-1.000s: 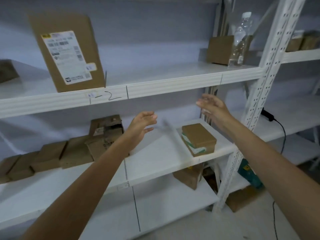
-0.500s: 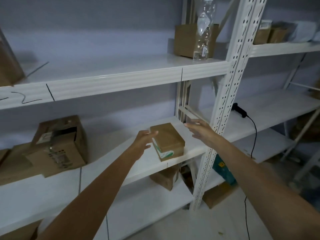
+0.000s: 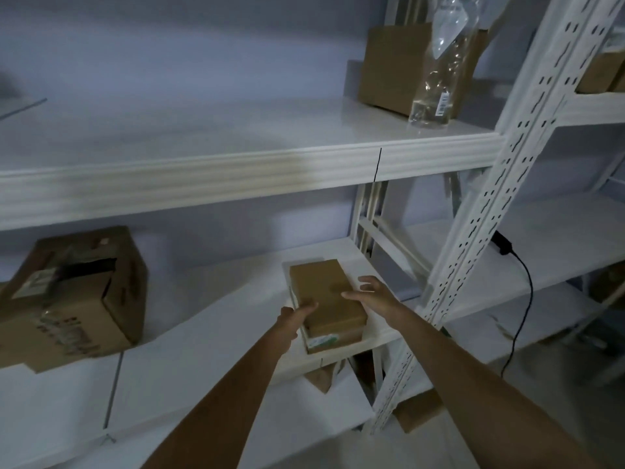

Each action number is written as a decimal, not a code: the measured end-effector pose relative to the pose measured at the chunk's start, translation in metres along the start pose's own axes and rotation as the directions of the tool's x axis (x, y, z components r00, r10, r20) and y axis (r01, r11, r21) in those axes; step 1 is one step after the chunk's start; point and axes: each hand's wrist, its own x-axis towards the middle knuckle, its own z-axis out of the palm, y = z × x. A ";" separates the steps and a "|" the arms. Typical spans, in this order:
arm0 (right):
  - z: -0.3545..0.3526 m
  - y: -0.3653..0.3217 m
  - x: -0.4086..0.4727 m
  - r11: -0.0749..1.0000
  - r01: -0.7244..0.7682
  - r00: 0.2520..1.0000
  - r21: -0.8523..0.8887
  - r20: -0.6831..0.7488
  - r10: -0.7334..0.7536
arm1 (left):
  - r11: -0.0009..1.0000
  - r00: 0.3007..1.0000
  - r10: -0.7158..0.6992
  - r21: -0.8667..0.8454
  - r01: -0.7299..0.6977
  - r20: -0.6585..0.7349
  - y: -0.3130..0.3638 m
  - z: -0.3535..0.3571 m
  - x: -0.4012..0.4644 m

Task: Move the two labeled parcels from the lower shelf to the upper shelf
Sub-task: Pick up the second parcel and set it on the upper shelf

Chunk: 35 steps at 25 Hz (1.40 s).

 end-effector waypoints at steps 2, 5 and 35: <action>0.002 0.009 0.012 0.999 -0.028 0.999 -0.040 0.032 0.030 | 0.999 0.999 -0.046 0.001 0.046 -0.005 -0.011 0.007 0.008; 0.008 0.024 0.023 0.997 -0.039 0.995 -0.066 0.086 0.045 | 0.992 0.996 -0.085 -0.089 0.085 0.004 -0.020 0.019 0.007; 0.050 -0.035 -0.060 0.863 -0.322 0.938 0.388 0.257 0.234 | -0.286 0.382 0.901 0.943 0.169 0.204 -0.038 0.070 -0.137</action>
